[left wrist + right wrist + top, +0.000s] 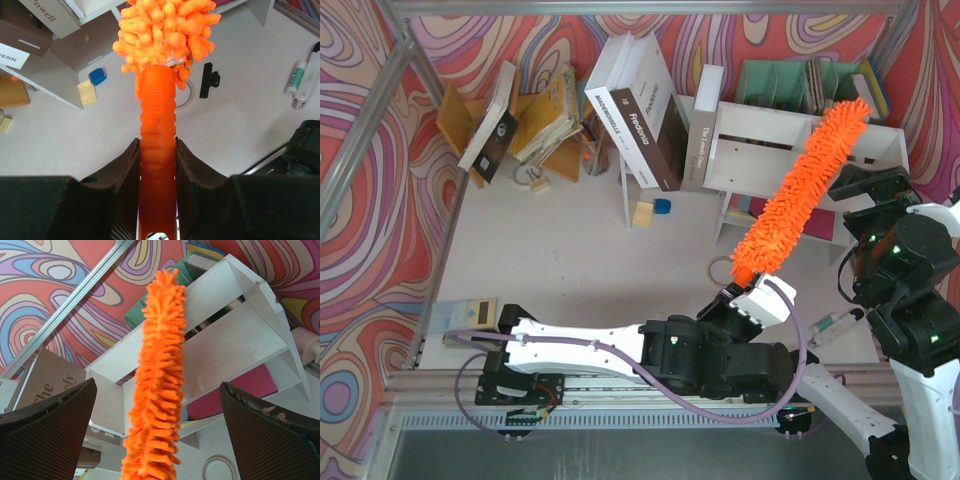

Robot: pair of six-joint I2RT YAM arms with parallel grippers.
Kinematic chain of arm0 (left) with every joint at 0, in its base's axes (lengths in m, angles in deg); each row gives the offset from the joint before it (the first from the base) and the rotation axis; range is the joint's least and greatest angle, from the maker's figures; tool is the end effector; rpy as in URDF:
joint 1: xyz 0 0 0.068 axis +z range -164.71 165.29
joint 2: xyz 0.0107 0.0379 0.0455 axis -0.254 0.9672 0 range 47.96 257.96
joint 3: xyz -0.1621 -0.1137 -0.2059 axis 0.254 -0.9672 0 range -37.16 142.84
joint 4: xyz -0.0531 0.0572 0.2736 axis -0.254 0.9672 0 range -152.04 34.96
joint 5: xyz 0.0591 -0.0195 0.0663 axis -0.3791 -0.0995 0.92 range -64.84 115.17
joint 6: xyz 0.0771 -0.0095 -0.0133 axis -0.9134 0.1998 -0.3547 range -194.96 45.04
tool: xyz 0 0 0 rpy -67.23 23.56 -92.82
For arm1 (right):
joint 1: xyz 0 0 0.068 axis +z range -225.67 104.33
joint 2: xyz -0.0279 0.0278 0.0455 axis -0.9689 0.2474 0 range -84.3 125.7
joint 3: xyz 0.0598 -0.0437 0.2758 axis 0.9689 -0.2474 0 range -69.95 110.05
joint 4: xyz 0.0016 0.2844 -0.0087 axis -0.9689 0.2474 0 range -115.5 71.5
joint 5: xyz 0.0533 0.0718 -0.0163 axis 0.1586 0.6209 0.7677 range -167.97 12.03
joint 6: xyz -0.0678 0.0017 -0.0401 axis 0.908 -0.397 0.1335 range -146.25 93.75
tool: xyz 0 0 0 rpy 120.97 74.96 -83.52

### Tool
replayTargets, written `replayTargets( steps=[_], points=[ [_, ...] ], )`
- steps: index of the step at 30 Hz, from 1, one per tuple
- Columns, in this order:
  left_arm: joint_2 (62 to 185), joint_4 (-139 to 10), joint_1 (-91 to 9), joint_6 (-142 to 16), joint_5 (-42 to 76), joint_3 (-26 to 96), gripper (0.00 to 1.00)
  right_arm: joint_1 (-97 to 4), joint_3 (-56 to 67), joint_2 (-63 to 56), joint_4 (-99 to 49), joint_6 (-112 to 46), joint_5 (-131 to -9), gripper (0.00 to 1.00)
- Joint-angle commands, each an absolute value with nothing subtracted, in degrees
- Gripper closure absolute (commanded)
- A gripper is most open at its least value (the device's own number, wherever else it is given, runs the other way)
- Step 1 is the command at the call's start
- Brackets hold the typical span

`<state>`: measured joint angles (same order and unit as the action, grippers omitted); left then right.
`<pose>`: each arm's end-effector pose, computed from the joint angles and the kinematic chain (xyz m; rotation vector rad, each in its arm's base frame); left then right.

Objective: Dust the bookshelf with a duster

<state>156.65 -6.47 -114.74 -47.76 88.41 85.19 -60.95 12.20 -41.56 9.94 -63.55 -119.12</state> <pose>-0.0161 -0.4382 0.4283 0.6764 1.7571 -0.2287 0.1188 -0.0147 0.5277 0.8332 1.2733 0.1873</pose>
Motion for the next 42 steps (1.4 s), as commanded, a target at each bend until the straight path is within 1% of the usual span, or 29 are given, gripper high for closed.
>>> replayTargets(
  steps=[1,8,13,17,22,26,30,32,38,42],
  points=[
    [156.47,-9.66,-114.54,-49.4,85.11,83.13,1.0,-60.73,11.85,-42.35,9.83,-63.74,-119.94,0.01],
    [154.35,-28.4,-114.23,-62.36,82.3,79.41,1.0,-60.78,12.77,-41.96,10.11,-63.96,-119.55,0.01],
    [150.47,-36.32,-114.3,-64.3,81.2,72.95,1.0,-60.73,13.63,-41.97,10.32,-63.25,-119.87,0.01],
    [147.5,-40.9,-114.48,-64.42,84.58,67.87,1.0,-60.73,13.26,-42.33,9.99,-63.26,-119.92,0.01],
    [142.08,-51.34,-114.48,-67.36,88.45,60.14,1.0,-60.73,13.25,-42.06,9.74,-63.06,-119.66,0.01],
    [140.24,-54.63,-114.57,-69.97,91.14,58.76,1.0,-60.75,13.32,-41.83,9.63,-62.92,-119.76,0.01],
    [138.86,-54.35,-114.49,-70.67,95.01,57.81,1.0,-60.76,13.08,-41.83,9.52,-62.92,-119.77,0.01],
    [137.83,-51.14,-114.48,-67.99,96.32,57.2,1.0,-60.73,13.1,-41.83,9.56,-62.86,-119.97,0.01],
    [133.83,-27.05,-114.69,-46.98,95.79,55.74,1.0,-60.74,12.62,-41.88,9.62,-62.38,-120.27,0.01],
    [132.51,-17.29,-114.86,-37.68,94.02,54.08,1.0,-60.73,11.65,-42.42,9.31,-62.73,-120.58,0.01]
  ],
)
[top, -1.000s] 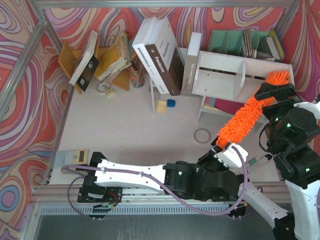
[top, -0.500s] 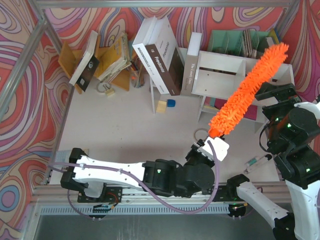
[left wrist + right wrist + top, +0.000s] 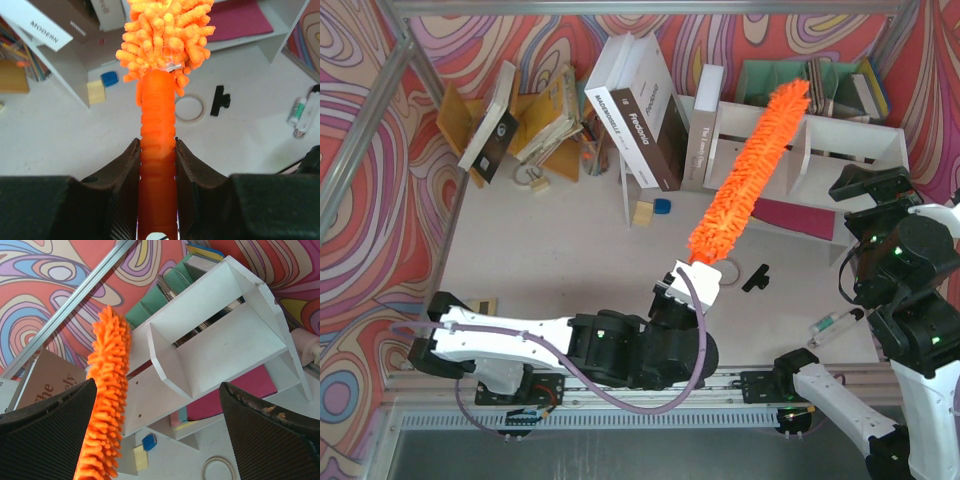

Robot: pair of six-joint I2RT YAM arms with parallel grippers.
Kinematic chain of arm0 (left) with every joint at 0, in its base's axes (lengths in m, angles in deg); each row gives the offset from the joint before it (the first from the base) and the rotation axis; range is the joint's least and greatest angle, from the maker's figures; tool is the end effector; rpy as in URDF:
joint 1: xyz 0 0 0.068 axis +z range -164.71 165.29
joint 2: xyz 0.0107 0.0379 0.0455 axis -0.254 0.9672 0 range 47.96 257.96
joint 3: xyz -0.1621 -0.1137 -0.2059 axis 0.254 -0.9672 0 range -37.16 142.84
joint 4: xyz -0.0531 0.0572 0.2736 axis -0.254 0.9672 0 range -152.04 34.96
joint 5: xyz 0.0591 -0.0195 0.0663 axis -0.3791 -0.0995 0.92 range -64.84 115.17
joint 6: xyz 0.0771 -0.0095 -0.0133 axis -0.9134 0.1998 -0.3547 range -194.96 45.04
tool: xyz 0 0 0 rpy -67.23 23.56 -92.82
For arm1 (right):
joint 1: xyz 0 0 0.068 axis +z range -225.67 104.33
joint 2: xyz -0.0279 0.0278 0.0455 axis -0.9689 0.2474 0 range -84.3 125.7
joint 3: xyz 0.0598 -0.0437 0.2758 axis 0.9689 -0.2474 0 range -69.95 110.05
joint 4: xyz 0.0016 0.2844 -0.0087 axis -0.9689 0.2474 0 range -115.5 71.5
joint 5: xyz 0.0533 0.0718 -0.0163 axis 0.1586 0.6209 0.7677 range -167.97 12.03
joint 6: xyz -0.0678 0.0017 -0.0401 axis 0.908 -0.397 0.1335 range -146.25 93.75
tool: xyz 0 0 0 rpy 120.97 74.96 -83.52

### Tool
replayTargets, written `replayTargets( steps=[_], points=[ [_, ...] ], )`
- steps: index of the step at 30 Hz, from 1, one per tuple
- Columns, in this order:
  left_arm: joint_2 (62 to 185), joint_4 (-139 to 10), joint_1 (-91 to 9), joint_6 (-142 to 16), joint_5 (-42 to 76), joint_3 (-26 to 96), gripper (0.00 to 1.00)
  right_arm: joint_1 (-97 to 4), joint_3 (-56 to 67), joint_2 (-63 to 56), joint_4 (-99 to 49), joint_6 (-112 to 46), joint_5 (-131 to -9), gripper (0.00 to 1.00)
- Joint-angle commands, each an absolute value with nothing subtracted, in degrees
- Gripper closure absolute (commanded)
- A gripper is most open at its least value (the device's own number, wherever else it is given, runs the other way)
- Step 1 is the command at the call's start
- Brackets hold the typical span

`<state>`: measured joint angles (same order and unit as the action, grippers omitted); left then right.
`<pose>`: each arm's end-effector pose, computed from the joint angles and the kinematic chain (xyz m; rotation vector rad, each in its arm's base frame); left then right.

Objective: Dust the bookshelf with a duster

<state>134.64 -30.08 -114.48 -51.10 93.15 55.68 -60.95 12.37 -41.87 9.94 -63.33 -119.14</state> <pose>0.0016 -0.3604 0.4356 0.4537 1.6899 -0.3776 0.1160 -0.0154 0.5291 0.8313 1.2670 0.1885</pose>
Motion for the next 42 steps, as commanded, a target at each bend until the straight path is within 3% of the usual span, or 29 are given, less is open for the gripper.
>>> replayTargets(
  steps=[1,15,33,42],
  points=[
    [132.33,-16.85,-115.0,-36.92,92.82,53.48,1.0,-60.74,11.46,-42.43,9.26,-62.67,-120.6,0.01],
    [138.37,-19.06,-114.89,-45.91,79.2,55.17,1.0,-60.75,12.82,-41.48,9.87,-63.35,-119.98,0.01],
    [130.66,-2.67,-116.31,-29.11,88.79,51.04,1.0,-60.73,11.96,-41.55,9.92,-63.91,-119.56,0.01],
    [133.43,-10.63,-116.3,-36.55,84.63,51.14,1.0,-60.74,11.15,-41.96,9.97,-64.08,-119.66,0.01]
  ],
)
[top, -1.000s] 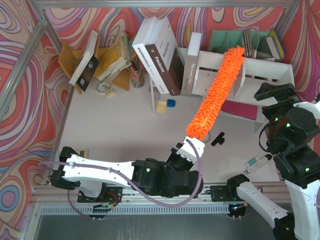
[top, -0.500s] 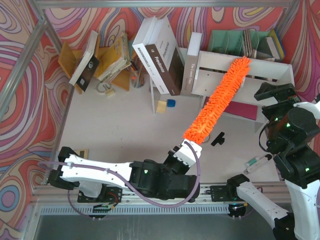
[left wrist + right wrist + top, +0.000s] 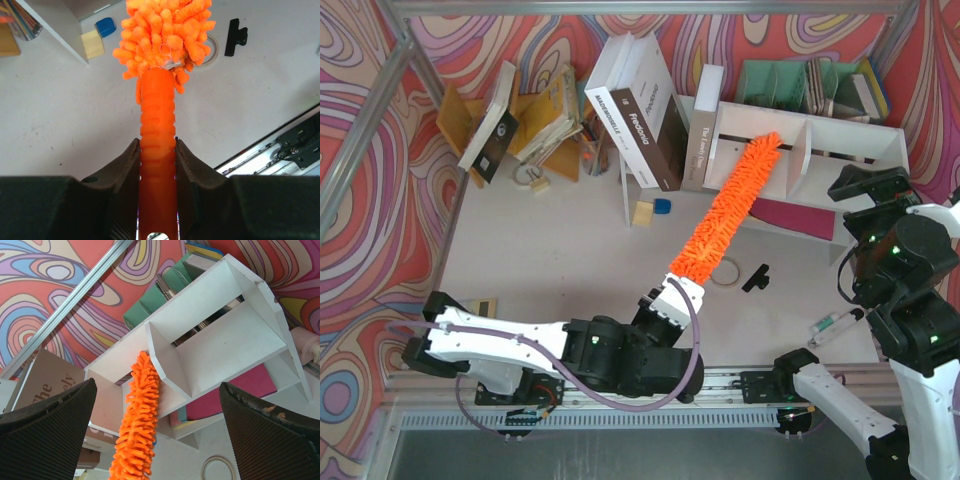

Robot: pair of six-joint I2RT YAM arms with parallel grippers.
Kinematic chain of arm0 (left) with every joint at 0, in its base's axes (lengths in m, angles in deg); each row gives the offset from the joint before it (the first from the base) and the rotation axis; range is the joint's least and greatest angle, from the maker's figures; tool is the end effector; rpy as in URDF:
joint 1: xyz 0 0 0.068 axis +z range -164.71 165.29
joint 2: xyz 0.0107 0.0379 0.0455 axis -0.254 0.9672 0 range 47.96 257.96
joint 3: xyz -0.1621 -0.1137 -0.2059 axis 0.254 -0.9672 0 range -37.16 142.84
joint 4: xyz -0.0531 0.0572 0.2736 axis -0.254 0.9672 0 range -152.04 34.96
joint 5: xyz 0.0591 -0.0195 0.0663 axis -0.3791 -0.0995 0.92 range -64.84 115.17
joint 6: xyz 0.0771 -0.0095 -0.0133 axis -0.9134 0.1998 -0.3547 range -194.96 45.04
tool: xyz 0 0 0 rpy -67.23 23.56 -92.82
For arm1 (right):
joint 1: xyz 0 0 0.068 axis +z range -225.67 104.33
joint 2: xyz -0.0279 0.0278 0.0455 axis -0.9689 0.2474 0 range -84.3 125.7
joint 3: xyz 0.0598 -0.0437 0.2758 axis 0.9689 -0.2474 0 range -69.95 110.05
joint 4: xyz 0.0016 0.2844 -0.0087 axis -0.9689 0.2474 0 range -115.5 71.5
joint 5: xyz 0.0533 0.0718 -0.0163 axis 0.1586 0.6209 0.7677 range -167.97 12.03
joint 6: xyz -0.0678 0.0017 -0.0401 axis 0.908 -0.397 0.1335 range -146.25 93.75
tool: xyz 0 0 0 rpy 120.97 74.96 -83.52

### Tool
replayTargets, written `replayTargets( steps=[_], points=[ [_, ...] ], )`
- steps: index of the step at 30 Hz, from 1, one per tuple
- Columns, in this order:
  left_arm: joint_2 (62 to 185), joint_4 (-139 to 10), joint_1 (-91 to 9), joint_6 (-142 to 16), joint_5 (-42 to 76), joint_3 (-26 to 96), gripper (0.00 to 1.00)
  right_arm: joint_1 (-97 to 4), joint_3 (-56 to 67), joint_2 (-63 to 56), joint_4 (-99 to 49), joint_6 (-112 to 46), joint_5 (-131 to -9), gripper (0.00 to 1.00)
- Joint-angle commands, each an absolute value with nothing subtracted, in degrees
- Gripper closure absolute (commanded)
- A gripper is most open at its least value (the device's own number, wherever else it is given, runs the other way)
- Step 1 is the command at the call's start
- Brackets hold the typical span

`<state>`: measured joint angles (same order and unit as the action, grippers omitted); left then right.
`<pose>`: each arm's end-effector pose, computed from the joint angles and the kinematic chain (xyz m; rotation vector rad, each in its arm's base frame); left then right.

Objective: Dust the bookshelf with a duster

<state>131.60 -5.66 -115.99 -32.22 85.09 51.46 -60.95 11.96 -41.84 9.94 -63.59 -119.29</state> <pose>-0.0051 -0.3251 0.3878 0.6089 1.8901 -0.3016 0.1177 -0.0151 0.5269 0.8357 1.2711 0.1860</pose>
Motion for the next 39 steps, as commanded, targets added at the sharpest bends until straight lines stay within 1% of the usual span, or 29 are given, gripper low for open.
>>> replayTargets(
  steps=[1,7,10,13,17,18,22,25,29,36,39],
  points=[
    [134.08,-11.55,-116.31,-38.04,84.19,52.28,1.0,-60.75,11.03,-42.07,9.97,-64.24,-119.66,0.01],
    [136.13,-19.85,-116.23,-47.96,81.29,55.3,1.0,-60.78,11.78,-41.65,9.82,-63.73,-119.89,0.01],
    [136.34,-18.62,-116.29,-47.1,82.03,55.59,1.0,-60.74,12.31,-41.46,9.86,-63.46,-119.9,0.01],
    [135.12,-14.99,-116.27,-42.5,86.76,54.63,1.0,-60.74,12.02,-41.58,9.74,-63.42,-119.85,0.01],
    [134.02,-2.41,-115.76,-28.98,93.01,55.34,1.0,-60.73,11.62,-41.52,9.81,-63.94,-119.69,0.01],
    [134.39,3.68,-115.28,-23.93,93.94,56.36,1.0,-60.74,11.54,-41.58,9.77,-64.0,-119.64,0.01],
    [136.25,22.91,-114.56,-5.51,96.18,59.63,1.0,-60.73,11.52,-41.36,9.83,-64.16,-119.47,0.01],
    [137.22,33.33,-114.58,5.02,97.04,61.31,1.0,-60.73,11.52,-41.17,9.87,-64.39,-119.37,0.01],
    [140.28,28.28,-114.71,-1.58,97.16,62.58,1.0,-60.73,10.79,-41.18,9.61,-64.74,-119.28,0.01],
    [139.72,6.35,-115.08,-23.0,98.04,62.43,1.0,-60.73,10.49,-41.48,9.7,-64.46,-119.39,0.01],
    [139.62,0.15,-115.08,-29.14,98.75,63.4,1.0,-60.75,10.22,-41.82,9.52,-64.32,-119.54,0.01]
  ],
)
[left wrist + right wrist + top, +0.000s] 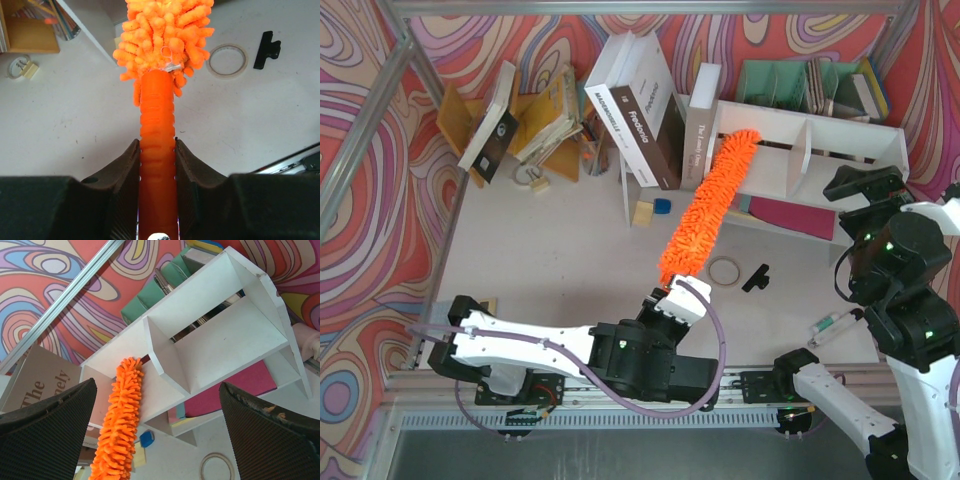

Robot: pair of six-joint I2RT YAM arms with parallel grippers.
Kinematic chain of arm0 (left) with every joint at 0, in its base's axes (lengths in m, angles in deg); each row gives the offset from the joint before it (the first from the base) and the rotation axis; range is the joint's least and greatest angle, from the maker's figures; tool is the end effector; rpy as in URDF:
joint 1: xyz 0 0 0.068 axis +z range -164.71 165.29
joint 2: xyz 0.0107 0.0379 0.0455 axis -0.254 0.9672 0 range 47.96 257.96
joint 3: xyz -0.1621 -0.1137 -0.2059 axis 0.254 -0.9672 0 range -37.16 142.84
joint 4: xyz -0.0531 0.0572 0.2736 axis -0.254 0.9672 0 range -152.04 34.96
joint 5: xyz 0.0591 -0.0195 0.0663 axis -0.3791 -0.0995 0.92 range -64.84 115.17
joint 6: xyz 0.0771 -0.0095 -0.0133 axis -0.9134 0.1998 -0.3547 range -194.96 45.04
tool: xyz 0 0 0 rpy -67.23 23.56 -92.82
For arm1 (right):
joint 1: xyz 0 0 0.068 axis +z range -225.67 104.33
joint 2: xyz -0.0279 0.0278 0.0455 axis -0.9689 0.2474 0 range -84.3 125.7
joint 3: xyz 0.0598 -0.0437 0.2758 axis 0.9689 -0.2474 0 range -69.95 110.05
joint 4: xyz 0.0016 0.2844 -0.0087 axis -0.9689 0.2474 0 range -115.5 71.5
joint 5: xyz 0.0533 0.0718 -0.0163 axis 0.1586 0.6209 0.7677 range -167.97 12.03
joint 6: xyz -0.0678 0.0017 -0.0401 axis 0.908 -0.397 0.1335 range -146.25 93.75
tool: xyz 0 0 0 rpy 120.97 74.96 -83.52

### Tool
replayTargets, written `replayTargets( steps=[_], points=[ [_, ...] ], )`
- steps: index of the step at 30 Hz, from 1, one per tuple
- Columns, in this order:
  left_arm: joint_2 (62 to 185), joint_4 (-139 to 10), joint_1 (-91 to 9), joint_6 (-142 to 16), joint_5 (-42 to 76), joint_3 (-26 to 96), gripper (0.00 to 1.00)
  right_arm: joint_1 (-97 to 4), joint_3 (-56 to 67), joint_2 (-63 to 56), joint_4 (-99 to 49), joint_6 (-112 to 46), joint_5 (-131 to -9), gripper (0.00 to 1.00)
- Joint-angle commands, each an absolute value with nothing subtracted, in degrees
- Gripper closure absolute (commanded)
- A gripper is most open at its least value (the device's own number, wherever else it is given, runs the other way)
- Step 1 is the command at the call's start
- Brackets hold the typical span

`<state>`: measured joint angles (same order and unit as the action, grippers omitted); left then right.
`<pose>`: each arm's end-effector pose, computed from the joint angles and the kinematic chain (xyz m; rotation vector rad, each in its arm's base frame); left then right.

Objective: Dust the bookshelf with a duster

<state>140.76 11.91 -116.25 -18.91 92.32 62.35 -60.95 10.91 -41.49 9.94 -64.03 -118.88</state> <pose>-0.0055 -0.3387 0.3890 0.5063 1.8720 -0.1314 0.1243 -0.0130 0.5209 0.8350 1.2932 0.1841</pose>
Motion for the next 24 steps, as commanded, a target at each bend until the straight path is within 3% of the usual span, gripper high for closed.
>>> replayTargets(
  steps=[1,11,15,20,24],
  points=[
    [140.15,0.37,-115.09,-29.75,99.37,64.62,1.0,-60.71,10.13,-41.88,9.48,-64.35,-119.54,0.01],
    [149.01,21.08,-115.13,-19.83,107.73,82.22,1.0,-60.69,9.81,-42.66,9.84,-64.18,-119.89,0.01],
    [148.85,19.93,-115.81,-22.09,109.21,83.36,1.0,-60.7,9.9,-42.72,9.86,-64.09,-120.06,0.01],
    [143.24,-1.42,-119.25,-40.87,112.04,75.88,1.0,-60.75,9.53,-42.75,9.75,-64.08,-120.0,0.01],
    [136.11,-39.36,-121.52,-66.9,113.11,62.12,1.0,-60.73,9.33,-42.75,9.73,-64.29,-119.83,0.01]
  ],
)
